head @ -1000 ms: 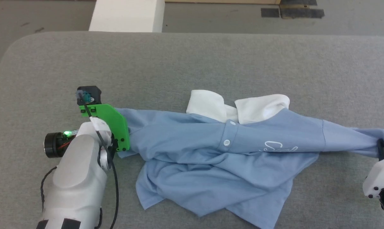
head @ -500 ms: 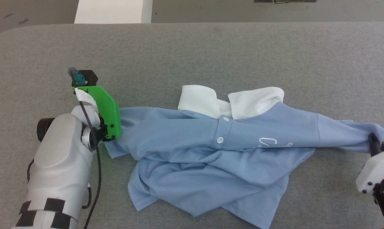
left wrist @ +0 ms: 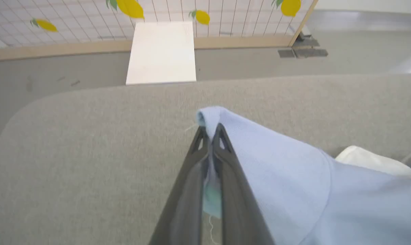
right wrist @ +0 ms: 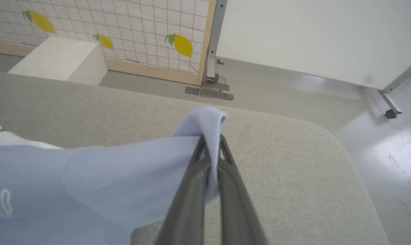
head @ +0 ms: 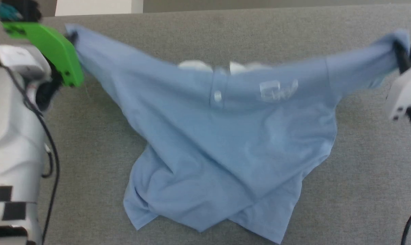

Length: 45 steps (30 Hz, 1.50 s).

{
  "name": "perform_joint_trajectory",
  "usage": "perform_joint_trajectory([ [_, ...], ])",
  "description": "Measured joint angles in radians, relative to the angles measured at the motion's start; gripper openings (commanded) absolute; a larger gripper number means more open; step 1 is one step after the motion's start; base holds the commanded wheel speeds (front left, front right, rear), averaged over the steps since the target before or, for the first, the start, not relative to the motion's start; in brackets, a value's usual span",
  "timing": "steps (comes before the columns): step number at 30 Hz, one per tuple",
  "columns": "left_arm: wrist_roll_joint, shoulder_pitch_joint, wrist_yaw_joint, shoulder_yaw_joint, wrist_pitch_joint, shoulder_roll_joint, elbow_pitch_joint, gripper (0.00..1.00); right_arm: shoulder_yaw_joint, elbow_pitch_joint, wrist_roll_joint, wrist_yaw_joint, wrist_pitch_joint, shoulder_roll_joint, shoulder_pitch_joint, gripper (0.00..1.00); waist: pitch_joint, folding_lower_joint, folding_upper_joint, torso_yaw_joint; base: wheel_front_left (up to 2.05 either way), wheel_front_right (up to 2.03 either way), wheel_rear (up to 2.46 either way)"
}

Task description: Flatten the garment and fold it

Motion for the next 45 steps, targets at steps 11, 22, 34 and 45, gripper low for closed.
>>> perform_joint_trajectory([
  [11,0.072,-0.234,0.109,0.071,-0.212,0.057,-0.151,0.00,0.121,0.216,-0.043,0.000,-0.004,-0.123,-0.533,0.00,0.100,0.0001,0.0000,-0.011,0.00,0.00,0.00],
  [22,0.110,-0.493,0.208,0.150,-0.502,0.061,-0.230,0.00,0.045,0.339,-0.205,0.000,-0.252,-0.050,-0.961,0.00,0.211,0.0002,0.0000,-0.021,0.00,0.00,0.00],
  [34,0.035,-0.255,0.108,0.116,-0.514,0.025,-0.128,0.00,0.085,0.464,-0.136,0.000,-0.387,-0.015,-0.794,0.00,0.163,0.0001,0.0000,-0.004,0.00,0.00,0.00],
  [45,-0.105,0.350,0.039,0.064,-0.335,-0.038,-0.163,0.00,0.147,0.363,0.156,0.000,-0.277,-0.058,-0.139,0.00,0.009,-0.0001,0.0000,0.000,0.00,0.00,0.00],
])
